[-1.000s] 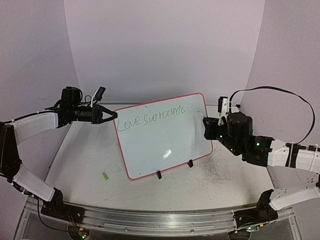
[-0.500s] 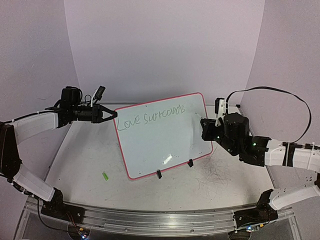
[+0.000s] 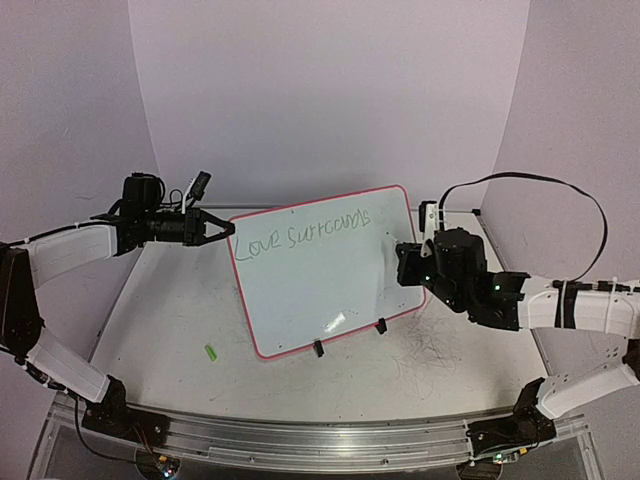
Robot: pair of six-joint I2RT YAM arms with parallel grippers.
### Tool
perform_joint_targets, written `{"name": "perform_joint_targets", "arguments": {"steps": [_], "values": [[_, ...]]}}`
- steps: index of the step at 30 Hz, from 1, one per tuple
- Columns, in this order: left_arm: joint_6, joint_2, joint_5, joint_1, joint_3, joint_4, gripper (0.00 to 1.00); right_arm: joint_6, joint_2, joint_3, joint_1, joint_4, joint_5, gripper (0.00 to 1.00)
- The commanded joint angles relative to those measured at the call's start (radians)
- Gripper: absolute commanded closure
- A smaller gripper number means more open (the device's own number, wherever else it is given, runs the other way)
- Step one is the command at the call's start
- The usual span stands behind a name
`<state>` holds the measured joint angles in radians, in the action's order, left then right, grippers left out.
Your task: Write a sentence on the whiteboard
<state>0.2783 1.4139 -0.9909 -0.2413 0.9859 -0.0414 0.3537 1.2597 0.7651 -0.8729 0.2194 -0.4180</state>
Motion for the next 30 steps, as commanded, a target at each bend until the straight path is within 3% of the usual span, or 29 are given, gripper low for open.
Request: {"name": "perform_joint_targets", "arguments": {"steps": [1,7,12,20,30], "values": [[0.018,0.003,0.021,0.002,-0.005,0.012,0.96,-0.068,0.003,0.074,0.002,0.005,0.071,1.0],[0.016,-0.006,0.025,0.0,-0.009,0.012,0.96,-0.191,0.134,0.183,-0.179,0.041,0.08,1.0],[0.018,-0.007,0.024,0.0,-0.008,0.012,0.97,-0.191,0.297,0.32,-0.279,0.041,0.079,1.0],[0.021,0.0,0.024,0.0,-0.007,0.012,0.97,-0.202,0.489,0.479,-0.347,0.034,0.089,1.0],[0.021,0.003,0.024,-0.001,-0.007,0.011,0.98,-0.202,0.587,0.541,-0.368,0.02,0.103,1.0]]}}
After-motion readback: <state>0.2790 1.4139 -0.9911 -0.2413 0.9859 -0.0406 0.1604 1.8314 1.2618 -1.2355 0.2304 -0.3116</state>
